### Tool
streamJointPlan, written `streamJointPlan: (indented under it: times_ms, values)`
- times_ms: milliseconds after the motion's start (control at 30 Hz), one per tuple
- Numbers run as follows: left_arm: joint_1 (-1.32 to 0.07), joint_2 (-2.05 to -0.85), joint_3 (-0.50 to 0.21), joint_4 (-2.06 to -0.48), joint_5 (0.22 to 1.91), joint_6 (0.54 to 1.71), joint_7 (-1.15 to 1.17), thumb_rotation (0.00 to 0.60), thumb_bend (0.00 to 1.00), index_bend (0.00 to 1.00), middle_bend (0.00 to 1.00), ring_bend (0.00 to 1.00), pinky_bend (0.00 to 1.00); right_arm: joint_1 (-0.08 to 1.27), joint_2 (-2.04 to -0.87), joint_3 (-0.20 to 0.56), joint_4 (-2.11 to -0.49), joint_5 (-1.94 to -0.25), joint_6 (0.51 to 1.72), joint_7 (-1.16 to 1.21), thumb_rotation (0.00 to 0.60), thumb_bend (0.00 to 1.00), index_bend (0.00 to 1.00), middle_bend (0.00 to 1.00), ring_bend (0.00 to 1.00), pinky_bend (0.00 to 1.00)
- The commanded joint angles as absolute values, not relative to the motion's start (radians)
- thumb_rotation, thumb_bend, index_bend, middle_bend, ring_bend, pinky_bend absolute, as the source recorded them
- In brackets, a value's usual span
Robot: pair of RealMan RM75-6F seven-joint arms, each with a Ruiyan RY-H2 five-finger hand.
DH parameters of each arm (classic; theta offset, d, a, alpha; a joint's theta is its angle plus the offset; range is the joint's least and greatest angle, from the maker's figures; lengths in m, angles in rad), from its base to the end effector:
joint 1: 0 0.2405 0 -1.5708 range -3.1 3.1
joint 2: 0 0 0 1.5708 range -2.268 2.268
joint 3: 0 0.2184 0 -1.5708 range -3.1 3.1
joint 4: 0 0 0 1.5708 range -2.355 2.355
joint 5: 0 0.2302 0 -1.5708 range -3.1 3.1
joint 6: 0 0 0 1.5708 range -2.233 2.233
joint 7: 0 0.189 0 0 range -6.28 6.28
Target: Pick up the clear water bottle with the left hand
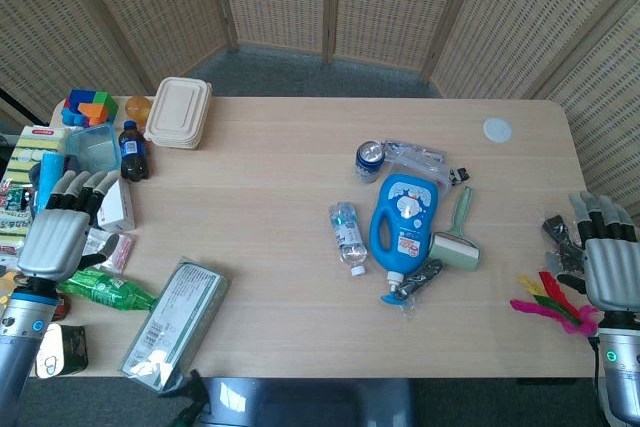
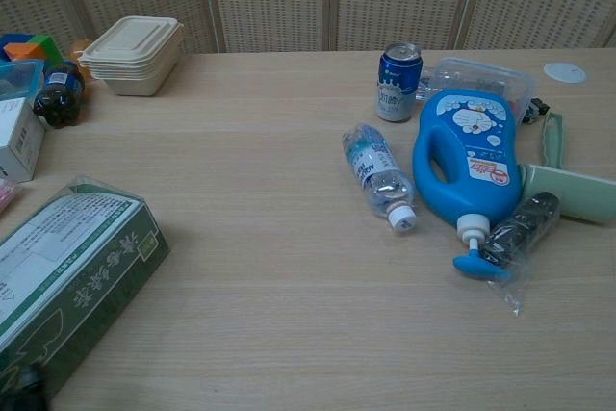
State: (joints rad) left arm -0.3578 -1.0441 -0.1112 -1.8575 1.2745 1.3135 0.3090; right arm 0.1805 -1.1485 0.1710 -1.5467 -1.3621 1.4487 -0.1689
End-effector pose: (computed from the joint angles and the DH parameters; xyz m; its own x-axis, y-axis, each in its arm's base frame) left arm -0.2056 0.2958 0.1109 0.4942 0.0434 0.8683 0.8665 -0.1053 -0.4879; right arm -0.2838 -0.2792 0.1502 0.5413 0.1149 0.8330 -0.8408 0.0640 0.5375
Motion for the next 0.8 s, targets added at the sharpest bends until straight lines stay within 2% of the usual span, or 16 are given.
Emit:
streamJointPlan:
  times_ms: [33, 300, 800]
  values:
    - [-0.356, -1.046, -0.110, -1.857, 1.275, 1.312, 0.307, 0.561, 0.41, 0.00, 0.00, 0.00, 0.00, 0.181, -1.150, 0.171, -1.549, -1.365, 1.449, -0.165, 0.484, 0.32, 0.00, 0.00, 0.00, 0.00]
    - [-0.361, -1.042, -0.108, -1.857, 1.289, 1.295, 0.304, 0.559, 0.41, 0.00, 0.00, 0.00, 0.00, 0.174, -1.141, 0.169, -1.564, -1.370, 1.456, -0.145, 0.489, 0.32, 0.00, 0.00, 0.00, 0.00]
    - [-0.477, -1.055, -0.130, -1.808, 1.346, 1.139, 0.275, 0.561, 0.41, 0.00, 0.00, 0.00, 0.00, 0.153, -1.130, 0.164, -1.574, -1.372, 1.476, -0.129, 0.488, 0.32, 0.00, 0.00, 0.00, 0.00]
